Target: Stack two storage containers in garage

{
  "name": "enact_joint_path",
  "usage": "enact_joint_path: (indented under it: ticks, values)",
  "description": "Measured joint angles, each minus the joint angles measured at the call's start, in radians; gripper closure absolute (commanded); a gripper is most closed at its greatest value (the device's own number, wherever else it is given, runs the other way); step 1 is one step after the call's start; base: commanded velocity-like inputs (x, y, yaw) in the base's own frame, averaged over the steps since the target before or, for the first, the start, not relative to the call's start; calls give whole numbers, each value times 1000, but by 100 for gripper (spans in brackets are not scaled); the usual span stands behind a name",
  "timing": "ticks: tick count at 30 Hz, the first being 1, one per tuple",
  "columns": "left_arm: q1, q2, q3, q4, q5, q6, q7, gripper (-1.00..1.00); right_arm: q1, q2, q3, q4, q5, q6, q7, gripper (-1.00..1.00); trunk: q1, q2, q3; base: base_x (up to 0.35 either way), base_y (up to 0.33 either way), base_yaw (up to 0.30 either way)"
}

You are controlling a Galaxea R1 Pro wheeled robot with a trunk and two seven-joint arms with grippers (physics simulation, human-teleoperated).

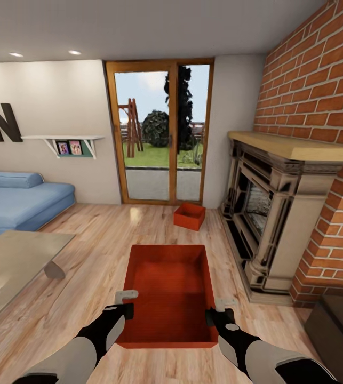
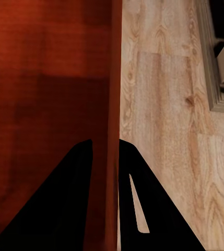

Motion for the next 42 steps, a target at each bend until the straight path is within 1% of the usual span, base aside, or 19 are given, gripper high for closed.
enact_joint_path:
  ticks: [34,42]
  values:
    - [0,0,0,0,0,1,1,100,0,0,-1,0,1,1,0,100,0,0,53,0,0,69]
    - [0,-1,2,2,0,0,0,100,0,-1,-8,0,9,2,1,100,0,0,56,0,0,12]
